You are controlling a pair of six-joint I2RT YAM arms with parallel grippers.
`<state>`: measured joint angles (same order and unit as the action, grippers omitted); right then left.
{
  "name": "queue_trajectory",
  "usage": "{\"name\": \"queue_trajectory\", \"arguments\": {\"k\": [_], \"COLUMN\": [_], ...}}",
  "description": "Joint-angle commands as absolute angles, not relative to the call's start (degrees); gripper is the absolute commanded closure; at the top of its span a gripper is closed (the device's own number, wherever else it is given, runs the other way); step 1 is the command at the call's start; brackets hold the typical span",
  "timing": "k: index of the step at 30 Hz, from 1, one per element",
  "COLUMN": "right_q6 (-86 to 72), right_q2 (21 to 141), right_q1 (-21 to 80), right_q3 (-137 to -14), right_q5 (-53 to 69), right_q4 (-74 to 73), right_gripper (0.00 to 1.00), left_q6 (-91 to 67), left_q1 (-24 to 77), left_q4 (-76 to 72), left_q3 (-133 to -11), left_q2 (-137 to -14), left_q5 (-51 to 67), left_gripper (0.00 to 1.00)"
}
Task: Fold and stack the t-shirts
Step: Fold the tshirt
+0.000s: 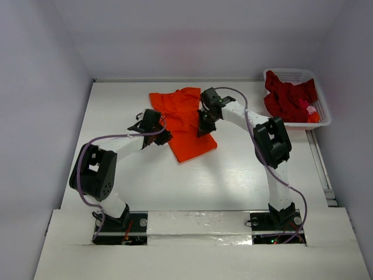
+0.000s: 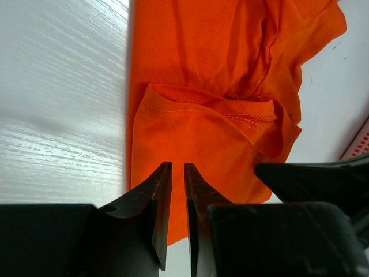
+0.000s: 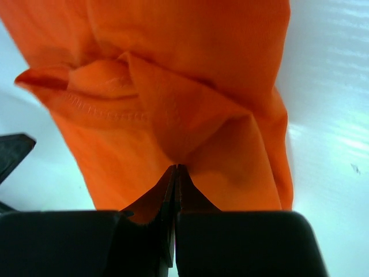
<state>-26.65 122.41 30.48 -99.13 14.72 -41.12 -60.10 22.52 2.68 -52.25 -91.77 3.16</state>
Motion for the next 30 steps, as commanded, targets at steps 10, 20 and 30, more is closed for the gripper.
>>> {"name": "queue_trajectory", "arguments": {"k": [10,20,30], "right_q6": [-27.9,-27.2,-25.1], "right_q2": [126.3,130.6,136.6], "right_q1": [31.0,31.0,28.1], "right_q3": [-106.6,-114.1,-124.1], "right_q5": [13.3,12.5,11.4], "right_q4": [-39.2,-41.4,-45.4], "right_gripper": [1.00,1.00,1.00], "left_q6": [-60.3,-60.3,-60.3], "left_q1": [22.9,22.9,22.9], "left_q4": [2.5,2.3,2.1], "left_q3": [-54.1,-53.2,-51.5], "left_q2": [-90.5,-90.3,-89.0], "left_q5": [3.3,3.7,4.0], "left_gripper": [0.88,0.88,0.88]}}
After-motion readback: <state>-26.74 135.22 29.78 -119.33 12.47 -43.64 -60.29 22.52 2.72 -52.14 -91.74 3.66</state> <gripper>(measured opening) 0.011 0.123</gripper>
